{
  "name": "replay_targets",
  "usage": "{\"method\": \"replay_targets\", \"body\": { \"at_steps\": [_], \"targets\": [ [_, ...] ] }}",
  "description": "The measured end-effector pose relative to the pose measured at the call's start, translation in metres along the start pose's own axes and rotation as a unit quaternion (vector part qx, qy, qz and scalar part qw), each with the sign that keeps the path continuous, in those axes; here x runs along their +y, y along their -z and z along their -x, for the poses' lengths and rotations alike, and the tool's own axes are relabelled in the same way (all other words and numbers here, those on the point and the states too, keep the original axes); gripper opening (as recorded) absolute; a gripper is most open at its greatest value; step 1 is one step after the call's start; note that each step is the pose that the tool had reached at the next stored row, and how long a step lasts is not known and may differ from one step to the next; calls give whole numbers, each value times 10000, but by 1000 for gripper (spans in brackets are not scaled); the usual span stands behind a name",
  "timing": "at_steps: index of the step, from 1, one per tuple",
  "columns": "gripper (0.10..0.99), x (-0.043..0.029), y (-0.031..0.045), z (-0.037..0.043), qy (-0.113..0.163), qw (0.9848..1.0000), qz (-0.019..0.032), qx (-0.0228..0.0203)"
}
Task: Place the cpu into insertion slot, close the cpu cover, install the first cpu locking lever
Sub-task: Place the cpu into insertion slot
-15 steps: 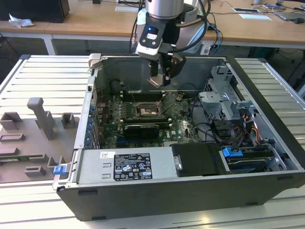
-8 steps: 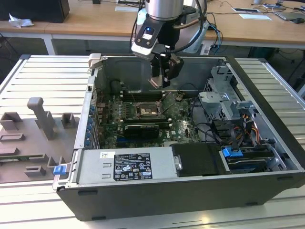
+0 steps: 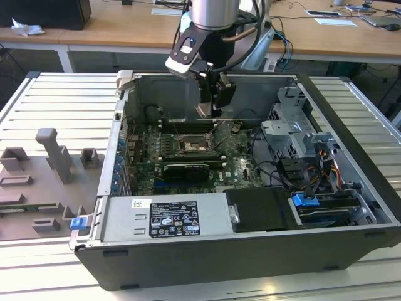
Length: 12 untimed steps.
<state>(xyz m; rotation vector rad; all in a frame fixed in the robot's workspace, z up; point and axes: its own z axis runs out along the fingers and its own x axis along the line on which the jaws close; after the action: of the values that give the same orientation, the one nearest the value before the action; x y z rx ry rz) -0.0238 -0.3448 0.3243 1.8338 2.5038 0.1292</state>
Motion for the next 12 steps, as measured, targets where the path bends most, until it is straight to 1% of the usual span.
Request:
{"method": "replay_targets", "body": {
  "at_steps": [8, 12],
  "targets": [
    [525, -7, -28, -1, 0, 10000, -3, 1],
    [525, -10, -57, 0, -2, 10000, -11, 3]
  ]
}}
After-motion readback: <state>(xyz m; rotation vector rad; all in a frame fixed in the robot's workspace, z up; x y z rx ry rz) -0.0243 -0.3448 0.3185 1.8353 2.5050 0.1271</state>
